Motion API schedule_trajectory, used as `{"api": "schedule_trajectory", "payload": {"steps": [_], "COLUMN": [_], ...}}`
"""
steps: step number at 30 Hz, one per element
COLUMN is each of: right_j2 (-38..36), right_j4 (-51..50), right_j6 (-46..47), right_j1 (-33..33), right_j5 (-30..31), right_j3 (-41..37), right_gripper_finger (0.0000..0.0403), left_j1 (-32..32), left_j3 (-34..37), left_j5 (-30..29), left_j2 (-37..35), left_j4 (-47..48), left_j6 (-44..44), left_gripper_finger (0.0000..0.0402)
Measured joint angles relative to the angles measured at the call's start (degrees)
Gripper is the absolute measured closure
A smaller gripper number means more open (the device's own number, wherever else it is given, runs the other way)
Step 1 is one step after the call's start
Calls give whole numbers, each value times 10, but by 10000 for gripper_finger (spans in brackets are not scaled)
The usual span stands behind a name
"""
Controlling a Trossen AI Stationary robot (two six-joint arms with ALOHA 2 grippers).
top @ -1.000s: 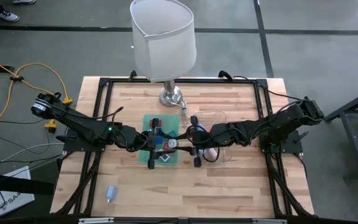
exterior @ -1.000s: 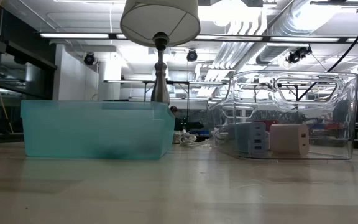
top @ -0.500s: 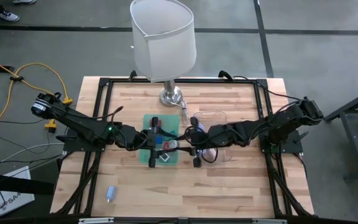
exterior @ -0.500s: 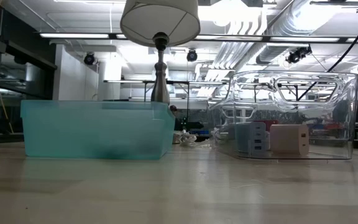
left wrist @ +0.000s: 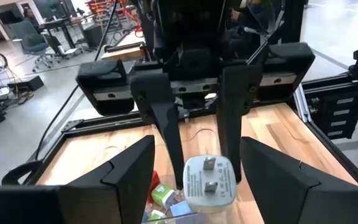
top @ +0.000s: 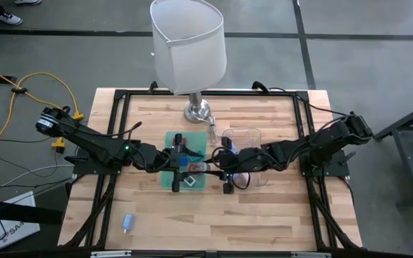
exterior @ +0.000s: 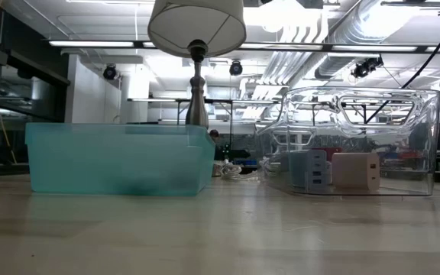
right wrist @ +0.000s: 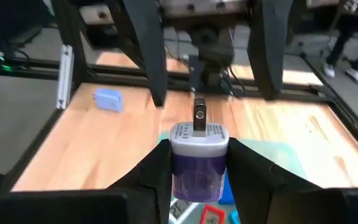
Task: Pick & Place Office items
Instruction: Put the purple charger adapter into the transparent bin
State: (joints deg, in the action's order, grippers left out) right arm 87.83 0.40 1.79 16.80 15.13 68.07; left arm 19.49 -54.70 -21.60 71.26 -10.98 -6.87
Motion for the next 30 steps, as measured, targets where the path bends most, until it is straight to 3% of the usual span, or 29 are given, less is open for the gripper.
{"api": "schedule_trajectory", "payload": {"steps": [11, 30], "right_j2": [-1, -2], "right_j4": [-123, -387], "right_j6": [105, 405], "right_j1": [1, 1], "right_j5": [91, 134], "right_j3": [0, -3], "right_gripper_finger": [284, 282], "left_j1": [0, 2], "left_j3": [0, 0], "left_j5": [1, 2], "left_j2": [0, 1], "left_j4": [2, 22], "left_j6": [3, 22], "left_gripper_finger": [174, 174]}}
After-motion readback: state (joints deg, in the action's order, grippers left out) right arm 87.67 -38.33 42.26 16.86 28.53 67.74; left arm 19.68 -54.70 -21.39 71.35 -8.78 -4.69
